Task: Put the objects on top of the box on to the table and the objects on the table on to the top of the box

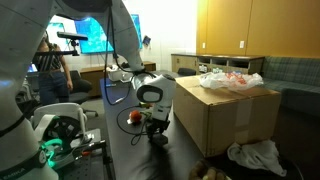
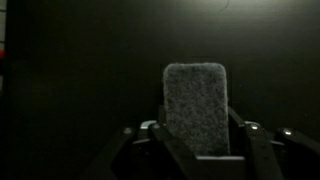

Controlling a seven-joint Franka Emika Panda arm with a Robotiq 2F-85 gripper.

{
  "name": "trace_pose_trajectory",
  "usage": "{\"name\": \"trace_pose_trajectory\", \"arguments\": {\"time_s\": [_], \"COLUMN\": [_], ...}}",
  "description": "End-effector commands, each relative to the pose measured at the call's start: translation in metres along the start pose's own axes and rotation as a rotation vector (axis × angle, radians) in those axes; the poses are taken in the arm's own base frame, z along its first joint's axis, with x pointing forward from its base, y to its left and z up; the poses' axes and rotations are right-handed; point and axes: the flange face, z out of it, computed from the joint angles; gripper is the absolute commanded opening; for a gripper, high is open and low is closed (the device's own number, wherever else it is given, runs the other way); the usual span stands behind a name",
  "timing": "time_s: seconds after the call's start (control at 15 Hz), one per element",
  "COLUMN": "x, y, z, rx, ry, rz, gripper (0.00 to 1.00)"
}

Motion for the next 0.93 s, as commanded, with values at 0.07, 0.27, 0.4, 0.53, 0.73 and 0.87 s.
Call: {"name": "trace_pose_trajectory", "arguments": {"time_s": [0.07,0.27,0.4,0.53,0.73,0.87], "x": [-0.022,-0.029,-0.032,-0.033,-0.038,-0.043], "y": [0.036,0.049,0.048,0.043,0.024,0.003], "z": [-0.055,-0.102,-0.138,-0.181,-0.244,-0.282], "rx": [-0.05,-0.097,-0.107,-0.116,-0.113,-0.102], "ry": [0.122,0.224,0.286,0.348,0.414,0.442], "rz": [-0.23,-0.36,-0.428,-0.506,-0.618,-0.696], "gripper": [0.32,0.32,0.32,0.32,0.32,0.32]}}
